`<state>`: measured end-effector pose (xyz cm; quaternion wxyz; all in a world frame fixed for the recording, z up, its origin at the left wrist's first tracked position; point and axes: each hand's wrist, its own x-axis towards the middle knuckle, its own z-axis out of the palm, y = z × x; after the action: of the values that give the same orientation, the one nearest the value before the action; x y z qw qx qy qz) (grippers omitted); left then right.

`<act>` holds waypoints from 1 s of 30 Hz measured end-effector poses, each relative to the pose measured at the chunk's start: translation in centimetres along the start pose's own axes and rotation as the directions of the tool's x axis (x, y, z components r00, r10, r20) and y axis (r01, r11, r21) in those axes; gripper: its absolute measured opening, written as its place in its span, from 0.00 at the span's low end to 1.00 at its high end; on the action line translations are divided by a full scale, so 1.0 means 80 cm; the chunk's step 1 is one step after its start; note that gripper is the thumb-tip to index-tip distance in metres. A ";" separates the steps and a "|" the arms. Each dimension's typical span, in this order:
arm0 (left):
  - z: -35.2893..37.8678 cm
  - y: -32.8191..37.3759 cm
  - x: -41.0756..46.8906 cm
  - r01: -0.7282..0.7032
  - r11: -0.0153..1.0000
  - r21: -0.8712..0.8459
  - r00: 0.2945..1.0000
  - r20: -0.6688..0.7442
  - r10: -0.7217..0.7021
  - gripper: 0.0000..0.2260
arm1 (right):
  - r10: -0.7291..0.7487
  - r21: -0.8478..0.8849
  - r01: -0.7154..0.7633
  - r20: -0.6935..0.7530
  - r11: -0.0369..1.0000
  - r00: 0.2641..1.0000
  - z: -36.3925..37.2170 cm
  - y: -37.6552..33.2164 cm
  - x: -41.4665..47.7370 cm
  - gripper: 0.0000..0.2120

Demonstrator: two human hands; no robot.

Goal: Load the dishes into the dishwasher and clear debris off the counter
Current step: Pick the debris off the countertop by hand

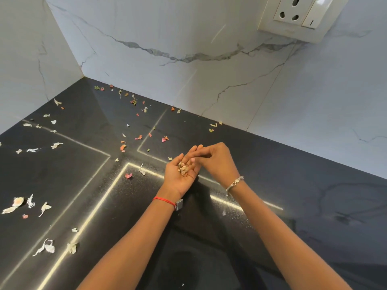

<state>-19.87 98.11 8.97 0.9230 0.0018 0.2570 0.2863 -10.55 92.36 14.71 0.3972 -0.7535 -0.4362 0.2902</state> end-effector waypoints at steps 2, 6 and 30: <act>0.005 0.003 0.007 -0.012 1.000 0.027 1.000 -0.009 0.012 0.23 | -0.080 -0.068 0.079 -0.010 0.995 0.997 0.009 -0.003 0.009 0.07; 0.014 0.011 0.020 -0.027 0.999 -0.026 0.998 -0.061 0.025 0.19 | -0.176 -0.032 0.173 -0.146 0.984 0.973 0.003 -0.008 0.039 0.08; 0.010 0.057 0.033 -0.044 0.994 -0.104 0.999 0.003 0.044 0.21 | -0.117 -0.369 0.030 -0.214 0.929 0.970 -0.007 0.095 0.164 0.16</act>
<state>-20.05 103.40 9.09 0.9159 -0.0399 0.2395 0.3196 -0.97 101.51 7.34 0.3102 -0.8255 -0.4609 0.0993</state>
